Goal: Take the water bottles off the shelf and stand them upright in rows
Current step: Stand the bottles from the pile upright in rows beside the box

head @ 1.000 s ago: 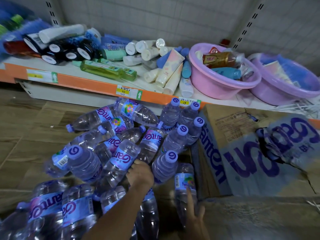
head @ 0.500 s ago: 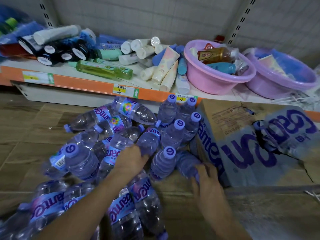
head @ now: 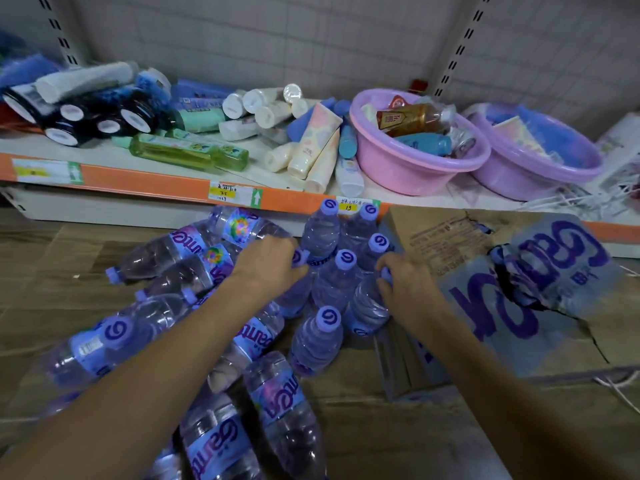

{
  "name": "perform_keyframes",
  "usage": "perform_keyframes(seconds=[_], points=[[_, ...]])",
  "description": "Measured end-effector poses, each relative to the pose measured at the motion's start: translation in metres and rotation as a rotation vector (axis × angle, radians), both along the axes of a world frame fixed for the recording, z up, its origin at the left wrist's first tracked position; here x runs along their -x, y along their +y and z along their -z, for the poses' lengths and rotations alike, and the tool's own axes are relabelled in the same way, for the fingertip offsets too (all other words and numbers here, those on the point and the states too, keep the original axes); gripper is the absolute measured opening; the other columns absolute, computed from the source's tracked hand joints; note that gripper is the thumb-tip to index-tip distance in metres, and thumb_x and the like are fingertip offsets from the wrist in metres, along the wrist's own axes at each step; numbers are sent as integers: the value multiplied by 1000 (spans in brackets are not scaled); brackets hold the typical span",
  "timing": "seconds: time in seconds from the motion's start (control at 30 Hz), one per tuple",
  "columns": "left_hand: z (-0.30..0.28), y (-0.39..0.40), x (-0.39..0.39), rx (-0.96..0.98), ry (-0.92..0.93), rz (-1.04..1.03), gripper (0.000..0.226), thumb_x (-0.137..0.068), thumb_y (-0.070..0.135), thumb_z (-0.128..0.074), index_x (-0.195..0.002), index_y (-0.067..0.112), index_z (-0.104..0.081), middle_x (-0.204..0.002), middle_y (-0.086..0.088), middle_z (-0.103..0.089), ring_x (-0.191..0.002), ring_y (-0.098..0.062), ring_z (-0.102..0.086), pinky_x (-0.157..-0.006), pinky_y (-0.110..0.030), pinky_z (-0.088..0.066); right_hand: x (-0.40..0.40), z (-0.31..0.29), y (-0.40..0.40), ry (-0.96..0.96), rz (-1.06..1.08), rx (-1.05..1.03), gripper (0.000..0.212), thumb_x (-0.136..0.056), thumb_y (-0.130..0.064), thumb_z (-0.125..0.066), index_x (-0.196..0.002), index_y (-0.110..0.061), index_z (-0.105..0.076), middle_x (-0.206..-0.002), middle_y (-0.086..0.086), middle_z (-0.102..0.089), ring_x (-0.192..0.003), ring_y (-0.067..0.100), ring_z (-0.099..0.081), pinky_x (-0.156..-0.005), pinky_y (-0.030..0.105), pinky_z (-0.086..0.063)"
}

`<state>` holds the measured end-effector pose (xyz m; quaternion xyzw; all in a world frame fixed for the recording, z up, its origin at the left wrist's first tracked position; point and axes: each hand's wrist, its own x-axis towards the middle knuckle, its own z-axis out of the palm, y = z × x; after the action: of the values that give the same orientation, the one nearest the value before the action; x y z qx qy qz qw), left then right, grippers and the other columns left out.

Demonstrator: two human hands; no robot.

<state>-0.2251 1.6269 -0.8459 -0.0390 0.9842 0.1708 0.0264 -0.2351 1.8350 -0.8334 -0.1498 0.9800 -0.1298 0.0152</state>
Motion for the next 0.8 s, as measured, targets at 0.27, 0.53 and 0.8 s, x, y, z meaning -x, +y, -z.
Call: perform_keyframes(seconds=[0.27,0.53,0.8], points=[[11,-11,17,-469,-114,-139,45,-87,53,-46,-90,10,-60,-91,-10,-64,-91,-30,-59,-80,-37,-46,6,7,-2,-119,-27,-58,20,-88,-24,-54,-103,-11,-53,-113,8,-53,-97,27,-57,-75,31,-43],[45,-68,59,-77,-30,75,21,-85,7,-52,-103,3,-62,-110,-16,-59,-107,-31,-54,-82,-36,-43,23,-39,-36,86,-72,-273,30,-89,-37,-48,-107,-14,-52,-110,6,-61,-101,29,-58,-70,30,-34],[84,-44,94,542,-156,303,58,-89,27,-50,-140,14,-26,-146,-16,-30,-137,-34,-25,-117,-46,-15,40,3,-112,-192,-415,-231,64,-87,-44,-54,-141,-24,-25,-123,8,-48,-114,29,-50,-82,38,-45]])
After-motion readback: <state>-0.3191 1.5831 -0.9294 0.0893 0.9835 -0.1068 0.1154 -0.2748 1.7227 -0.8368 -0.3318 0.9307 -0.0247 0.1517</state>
